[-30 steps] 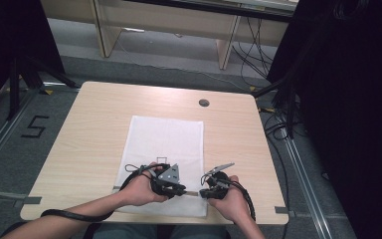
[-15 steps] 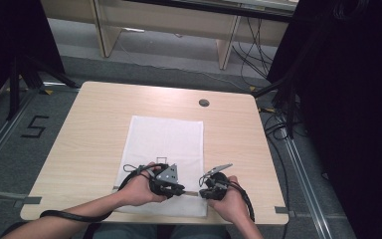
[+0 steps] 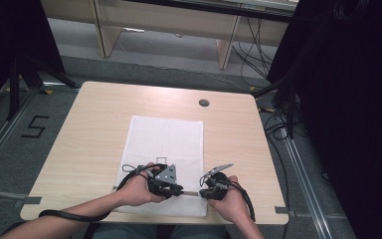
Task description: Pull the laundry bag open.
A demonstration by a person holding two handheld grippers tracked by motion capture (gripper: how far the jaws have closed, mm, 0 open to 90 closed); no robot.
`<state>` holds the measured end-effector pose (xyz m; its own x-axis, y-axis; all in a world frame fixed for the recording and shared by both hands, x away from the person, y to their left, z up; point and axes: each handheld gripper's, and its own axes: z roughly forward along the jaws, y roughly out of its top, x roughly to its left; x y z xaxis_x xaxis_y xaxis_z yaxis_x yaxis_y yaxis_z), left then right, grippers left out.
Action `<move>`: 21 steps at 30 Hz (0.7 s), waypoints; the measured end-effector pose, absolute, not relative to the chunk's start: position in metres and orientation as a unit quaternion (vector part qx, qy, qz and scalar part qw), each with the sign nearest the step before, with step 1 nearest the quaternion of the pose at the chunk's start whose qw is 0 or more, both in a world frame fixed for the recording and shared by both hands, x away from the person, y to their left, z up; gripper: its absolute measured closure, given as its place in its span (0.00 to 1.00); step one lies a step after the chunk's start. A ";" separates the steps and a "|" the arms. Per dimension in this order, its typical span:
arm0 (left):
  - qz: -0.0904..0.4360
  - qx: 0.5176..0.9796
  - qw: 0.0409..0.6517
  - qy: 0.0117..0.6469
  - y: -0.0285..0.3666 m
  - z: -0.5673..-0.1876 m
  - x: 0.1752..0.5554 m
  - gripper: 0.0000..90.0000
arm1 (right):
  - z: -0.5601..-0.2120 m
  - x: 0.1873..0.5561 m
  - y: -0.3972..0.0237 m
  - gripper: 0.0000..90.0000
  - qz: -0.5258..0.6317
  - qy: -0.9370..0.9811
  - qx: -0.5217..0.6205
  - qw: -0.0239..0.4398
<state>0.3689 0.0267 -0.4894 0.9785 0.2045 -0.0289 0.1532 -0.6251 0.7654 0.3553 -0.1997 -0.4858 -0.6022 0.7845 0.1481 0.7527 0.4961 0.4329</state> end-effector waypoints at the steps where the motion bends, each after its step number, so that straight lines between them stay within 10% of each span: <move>1: 0.031 0.902 0.420 0.101 0.028 -0.489 0.369 0.91 | -0.486 0.355 -0.200 1.00 0.233 0.864 0.445 0.034; 21: 0.029 0.907 0.410 0.093 0.029 -0.494 0.374 0.91 | -0.487 0.358 -0.201 1.00 0.242 0.867 0.434 0.029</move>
<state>0.3743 0.0292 -0.4938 0.9809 0.1932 -0.0237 0.1455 -0.6467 0.7487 0.3582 -0.2011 -0.4867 -0.6222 0.7665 0.1592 0.7382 0.5067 0.4453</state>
